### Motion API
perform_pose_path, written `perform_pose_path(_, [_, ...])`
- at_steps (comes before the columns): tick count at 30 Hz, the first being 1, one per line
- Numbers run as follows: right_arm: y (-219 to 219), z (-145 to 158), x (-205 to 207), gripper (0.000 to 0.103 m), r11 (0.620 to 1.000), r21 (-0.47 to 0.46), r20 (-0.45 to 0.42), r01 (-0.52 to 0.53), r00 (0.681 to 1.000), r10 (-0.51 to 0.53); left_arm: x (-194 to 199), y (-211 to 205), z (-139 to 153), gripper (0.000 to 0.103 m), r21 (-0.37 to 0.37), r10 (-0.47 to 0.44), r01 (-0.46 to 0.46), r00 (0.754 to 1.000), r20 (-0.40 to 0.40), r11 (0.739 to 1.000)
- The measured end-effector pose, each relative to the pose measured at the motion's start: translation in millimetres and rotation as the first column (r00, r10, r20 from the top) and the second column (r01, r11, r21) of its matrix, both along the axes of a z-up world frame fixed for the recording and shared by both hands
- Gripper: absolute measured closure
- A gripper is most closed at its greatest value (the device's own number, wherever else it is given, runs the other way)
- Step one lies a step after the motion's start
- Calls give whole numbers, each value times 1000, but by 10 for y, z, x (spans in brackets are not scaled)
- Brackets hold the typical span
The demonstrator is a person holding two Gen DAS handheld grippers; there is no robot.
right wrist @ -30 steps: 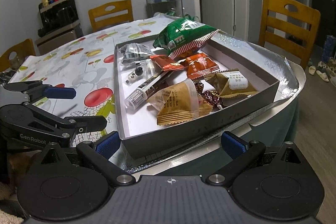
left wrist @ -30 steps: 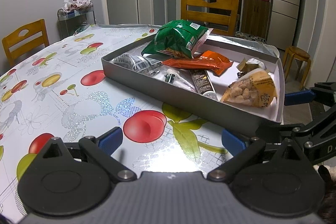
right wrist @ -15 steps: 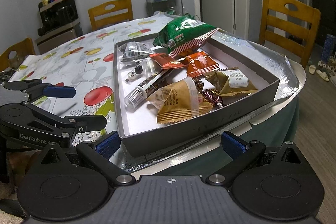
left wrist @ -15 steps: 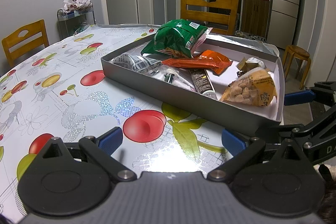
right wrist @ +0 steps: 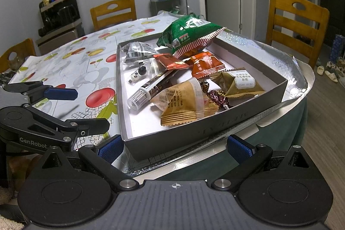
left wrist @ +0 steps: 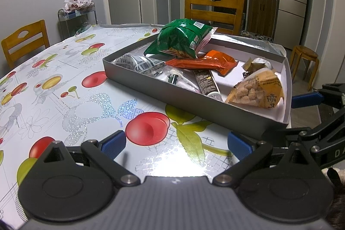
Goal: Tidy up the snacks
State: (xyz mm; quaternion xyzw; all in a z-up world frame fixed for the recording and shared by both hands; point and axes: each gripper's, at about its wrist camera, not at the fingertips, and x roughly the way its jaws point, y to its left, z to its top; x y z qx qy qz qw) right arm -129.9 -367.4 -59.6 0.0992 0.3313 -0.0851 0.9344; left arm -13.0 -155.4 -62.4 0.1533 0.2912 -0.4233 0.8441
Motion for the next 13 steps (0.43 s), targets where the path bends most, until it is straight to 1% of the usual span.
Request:
perform_pose_path(6, [0, 2, 0, 0, 1000, 0, 0, 0, 1000, 0, -7, 2, -6, 2, -3, -8, 8, 1000, -2, 1000])
perform_pose_path(8, [1, 1, 0, 0, 1000, -1, 1, -1, 1000, 1, -11, 5, -7, 2, -13, -25, 25, 1000, -8, 1000])
perform_pose_path(13, [-2, -5, 4, 0, 1000, 1, 3, -2, 1000, 2, -14, 32, 11, 2, -31, -34, 33, 999, -7, 999])
